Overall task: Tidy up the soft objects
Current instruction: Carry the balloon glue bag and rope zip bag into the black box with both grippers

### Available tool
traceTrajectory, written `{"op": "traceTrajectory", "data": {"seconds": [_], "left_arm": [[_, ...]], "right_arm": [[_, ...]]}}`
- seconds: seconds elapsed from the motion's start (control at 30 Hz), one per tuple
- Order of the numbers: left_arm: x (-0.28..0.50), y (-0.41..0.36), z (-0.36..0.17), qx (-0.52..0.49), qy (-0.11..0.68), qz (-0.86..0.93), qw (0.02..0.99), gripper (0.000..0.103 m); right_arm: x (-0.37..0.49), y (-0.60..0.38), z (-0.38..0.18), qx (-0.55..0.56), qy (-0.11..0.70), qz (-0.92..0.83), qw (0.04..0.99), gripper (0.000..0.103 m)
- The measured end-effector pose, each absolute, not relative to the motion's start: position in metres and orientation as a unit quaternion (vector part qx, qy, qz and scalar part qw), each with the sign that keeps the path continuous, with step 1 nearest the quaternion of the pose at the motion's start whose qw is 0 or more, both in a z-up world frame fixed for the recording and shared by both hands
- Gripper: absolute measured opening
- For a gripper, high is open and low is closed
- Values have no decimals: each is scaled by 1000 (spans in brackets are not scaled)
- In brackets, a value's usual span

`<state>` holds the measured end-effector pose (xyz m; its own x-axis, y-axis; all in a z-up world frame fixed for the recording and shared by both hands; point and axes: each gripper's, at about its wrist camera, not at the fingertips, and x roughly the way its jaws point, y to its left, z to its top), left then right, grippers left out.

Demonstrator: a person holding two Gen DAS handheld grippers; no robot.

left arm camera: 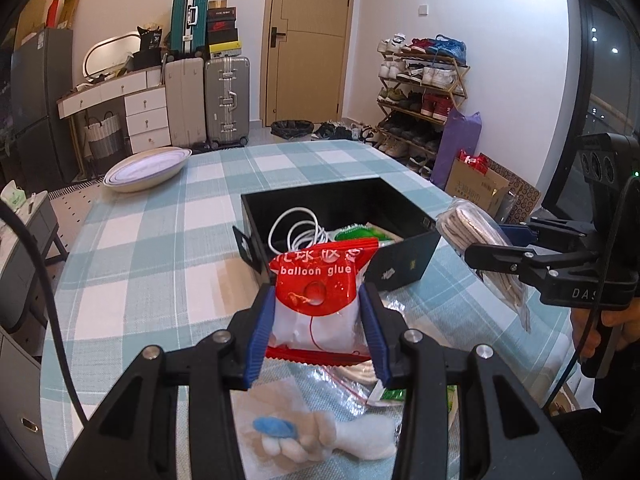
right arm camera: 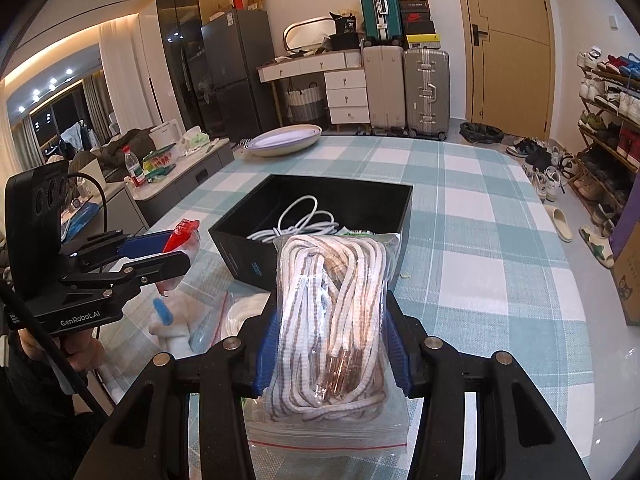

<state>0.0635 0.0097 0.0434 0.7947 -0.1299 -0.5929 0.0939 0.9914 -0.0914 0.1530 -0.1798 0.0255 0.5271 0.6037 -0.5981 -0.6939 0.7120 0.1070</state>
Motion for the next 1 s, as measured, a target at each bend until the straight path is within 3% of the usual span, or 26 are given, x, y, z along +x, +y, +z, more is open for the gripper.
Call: {"op": "traceTrajectory", "data": {"seconds": [0.5, 1.0], "left_arm": [[93, 7, 65, -22, 299, -47, 953, 42], [137, 2, 57, -21, 318, -35, 947, 42]], "right_arm": [[168, -160, 60, -81, 295, 382, 872, 47], [206, -134, 56, -82, 313, 376, 868, 47]]}}
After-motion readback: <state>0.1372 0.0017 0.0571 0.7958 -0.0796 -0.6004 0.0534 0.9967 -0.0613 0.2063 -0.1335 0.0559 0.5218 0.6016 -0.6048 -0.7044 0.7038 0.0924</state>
